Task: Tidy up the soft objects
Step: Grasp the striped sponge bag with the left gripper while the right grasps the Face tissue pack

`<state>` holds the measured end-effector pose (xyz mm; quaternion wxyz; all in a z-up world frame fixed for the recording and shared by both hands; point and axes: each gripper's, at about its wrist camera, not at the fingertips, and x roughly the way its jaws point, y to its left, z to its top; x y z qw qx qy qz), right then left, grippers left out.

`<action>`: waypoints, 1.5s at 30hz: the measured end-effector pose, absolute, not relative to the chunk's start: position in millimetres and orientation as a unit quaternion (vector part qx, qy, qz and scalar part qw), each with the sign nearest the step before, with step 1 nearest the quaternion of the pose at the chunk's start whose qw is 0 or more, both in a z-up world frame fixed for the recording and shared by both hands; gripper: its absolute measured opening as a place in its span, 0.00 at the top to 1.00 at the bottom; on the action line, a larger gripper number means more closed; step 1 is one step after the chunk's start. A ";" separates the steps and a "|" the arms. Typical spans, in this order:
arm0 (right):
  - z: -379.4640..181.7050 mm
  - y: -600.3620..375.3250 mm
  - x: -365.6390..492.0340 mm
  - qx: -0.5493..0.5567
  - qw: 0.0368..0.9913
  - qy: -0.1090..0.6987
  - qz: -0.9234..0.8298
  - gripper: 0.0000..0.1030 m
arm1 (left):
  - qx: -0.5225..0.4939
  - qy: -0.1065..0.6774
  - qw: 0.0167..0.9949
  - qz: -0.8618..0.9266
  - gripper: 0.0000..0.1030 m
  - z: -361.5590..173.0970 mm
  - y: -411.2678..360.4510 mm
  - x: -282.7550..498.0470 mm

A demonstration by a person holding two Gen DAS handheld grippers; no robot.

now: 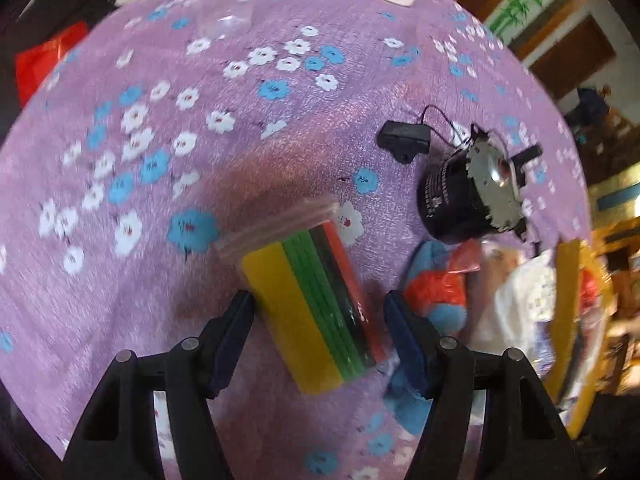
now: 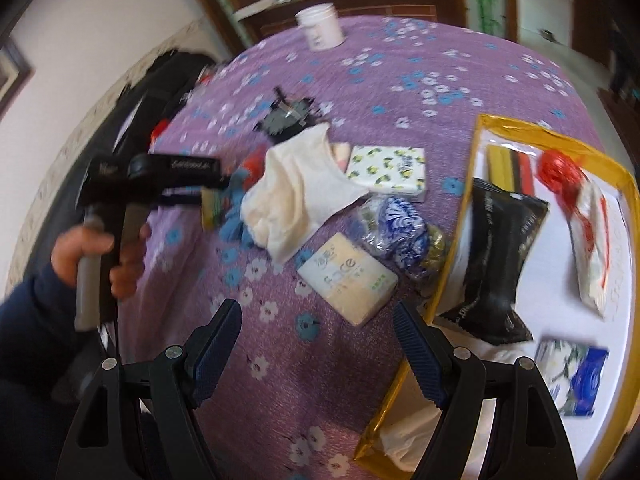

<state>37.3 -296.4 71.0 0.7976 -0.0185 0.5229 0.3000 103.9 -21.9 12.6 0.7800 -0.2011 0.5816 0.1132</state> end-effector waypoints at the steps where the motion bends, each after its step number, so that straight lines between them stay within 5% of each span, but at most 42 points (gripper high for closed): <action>1: 68.2 -292.2 40.3 -0.033 0.793 0.526 0.306 0.20 | -0.184 0.581 0.784 0.115 0.36 12.5 -25.9 105.0; 7: 42.5 -272.6 64.6 -0.084 0.765 0.551 0.322 0.20 | -0.112 0.595 0.790 0.093 0.48 12.4 -44.2 99.2; 17: 18.6 -243.0 80.2 -0.137 0.752 0.561 0.318 0.21 | -0.123 0.588 0.795 0.086 0.48 18.3 -7.6 69.3; 20: 17.6 -237.1 74.3 -0.130 0.747 0.569 0.317 0.50 | -0.116 0.589 0.794 0.092 0.40 18.5 -6.6 70.5; 28: 16.8 -236.0 63.0 -0.101 0.753 0.569 0.313 0.49 | -0.073 0.589 0.799 0.099 0.33 6.4 -16.9 88.3; 29: 16.4 -236.1 62.1 -0.101 0.755 0.569 0.311 0.49 | -0.069 0.584 0.803 0.100 0.35 6.5 -17.5 88.0; 31: 15.9 -236.0 61.1 -0.093 0.756 0.569 0.310 0.49 | -0.064 0.572 0.812 0.100 0.61 9.1 -18.3 86.0; 45: 38.8 -250.4 45.4 -0.040 0.767 0.553 0.324 0.51 | -0.093 0.531 0.840 0.060 0.64 53.7 -21.4 40.5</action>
